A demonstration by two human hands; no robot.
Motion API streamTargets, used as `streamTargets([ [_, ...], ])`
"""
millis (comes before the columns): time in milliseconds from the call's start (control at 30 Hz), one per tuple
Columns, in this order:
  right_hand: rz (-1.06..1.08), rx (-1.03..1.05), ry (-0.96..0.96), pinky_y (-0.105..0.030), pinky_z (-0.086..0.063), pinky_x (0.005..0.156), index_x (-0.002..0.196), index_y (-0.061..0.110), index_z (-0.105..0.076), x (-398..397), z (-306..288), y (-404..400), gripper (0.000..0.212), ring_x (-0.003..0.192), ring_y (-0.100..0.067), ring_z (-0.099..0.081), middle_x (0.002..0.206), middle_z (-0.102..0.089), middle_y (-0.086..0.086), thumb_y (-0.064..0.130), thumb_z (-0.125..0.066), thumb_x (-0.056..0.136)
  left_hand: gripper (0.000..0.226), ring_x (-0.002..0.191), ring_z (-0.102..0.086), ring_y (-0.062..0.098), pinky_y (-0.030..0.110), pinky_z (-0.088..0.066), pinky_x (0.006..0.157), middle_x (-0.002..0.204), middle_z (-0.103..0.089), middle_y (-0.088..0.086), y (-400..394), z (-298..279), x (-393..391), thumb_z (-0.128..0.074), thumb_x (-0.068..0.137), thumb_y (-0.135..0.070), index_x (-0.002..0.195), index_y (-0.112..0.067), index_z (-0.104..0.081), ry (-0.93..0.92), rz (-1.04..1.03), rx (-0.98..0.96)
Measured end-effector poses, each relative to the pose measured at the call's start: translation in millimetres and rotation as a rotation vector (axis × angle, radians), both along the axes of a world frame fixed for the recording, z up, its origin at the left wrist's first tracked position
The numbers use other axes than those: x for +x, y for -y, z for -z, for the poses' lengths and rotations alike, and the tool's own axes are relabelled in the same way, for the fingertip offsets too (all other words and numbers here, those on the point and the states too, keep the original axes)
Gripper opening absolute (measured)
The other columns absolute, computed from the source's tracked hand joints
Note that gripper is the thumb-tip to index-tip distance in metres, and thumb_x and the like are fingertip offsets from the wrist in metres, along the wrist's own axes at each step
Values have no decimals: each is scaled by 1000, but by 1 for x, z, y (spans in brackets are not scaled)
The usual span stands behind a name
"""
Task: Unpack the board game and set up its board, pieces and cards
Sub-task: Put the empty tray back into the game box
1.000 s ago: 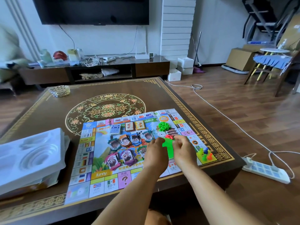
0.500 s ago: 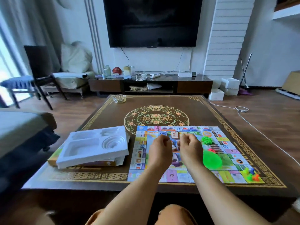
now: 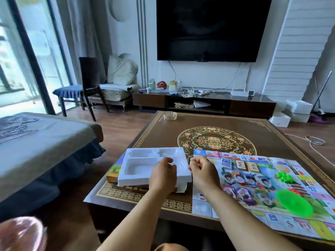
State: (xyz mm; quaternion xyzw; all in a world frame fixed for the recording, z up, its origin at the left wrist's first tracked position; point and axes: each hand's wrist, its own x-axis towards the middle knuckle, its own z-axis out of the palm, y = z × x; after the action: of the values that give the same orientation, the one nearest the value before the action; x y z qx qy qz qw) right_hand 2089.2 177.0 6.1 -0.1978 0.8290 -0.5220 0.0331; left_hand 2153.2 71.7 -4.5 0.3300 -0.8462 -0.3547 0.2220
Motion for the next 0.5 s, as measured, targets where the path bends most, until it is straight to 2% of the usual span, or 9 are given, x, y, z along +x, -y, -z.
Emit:
streamTargets([
  [33,-10,20,-2,-28,-43,72,90,23,-60,-4,4,6,9,87,-19,-59,90,-64,2,23,-51,93,34,112,-56,24,33,-44,89,121,-62,3,10,4,-2,-45,94,-27,127,-21,-53,19,8,-15],
  [133,-21,98,-2,-22,-39,73,113,18,-61,-22,18,26,22,94,-16,-57,106,-64,0,17,-49,94,36,118,-50,23,36,-43,96,129,-55,2,40,17,-16,-47,94,-25,130,-22,-50,63,26,-67],
  [267,-37,262,-117,-26,-44,85,126,24,-56,-63,39,64,43,113,-21,-54,126,-59,0,4,-48,89,42,127,-39,20,35,-39,98,135,-48,-2,79,27,-59,-45,94,-15,135,-24,-46,121,60,-178],
  [433,-124,511,-357,-29,-30,108,136,29,-49,-113,48,111,69,136,-21,-26,151,-32,3,-9,-39,79,51,127,-37,19,30,-37,97,133,-51,-6,119,40,-117,-45,90,-4,135,-28,-48,254,154,-356],
  [500,-184,646,-421,-30,-22,112,134,33,-51,-131,53,123,66,142,-19,-18,154,-28,5,-7,-40,82,45,124,-40,20,29,-38,95,126,-55,-4,130,45,-132,-45,90,-7,128,-29,-54,320,205,-356],
])
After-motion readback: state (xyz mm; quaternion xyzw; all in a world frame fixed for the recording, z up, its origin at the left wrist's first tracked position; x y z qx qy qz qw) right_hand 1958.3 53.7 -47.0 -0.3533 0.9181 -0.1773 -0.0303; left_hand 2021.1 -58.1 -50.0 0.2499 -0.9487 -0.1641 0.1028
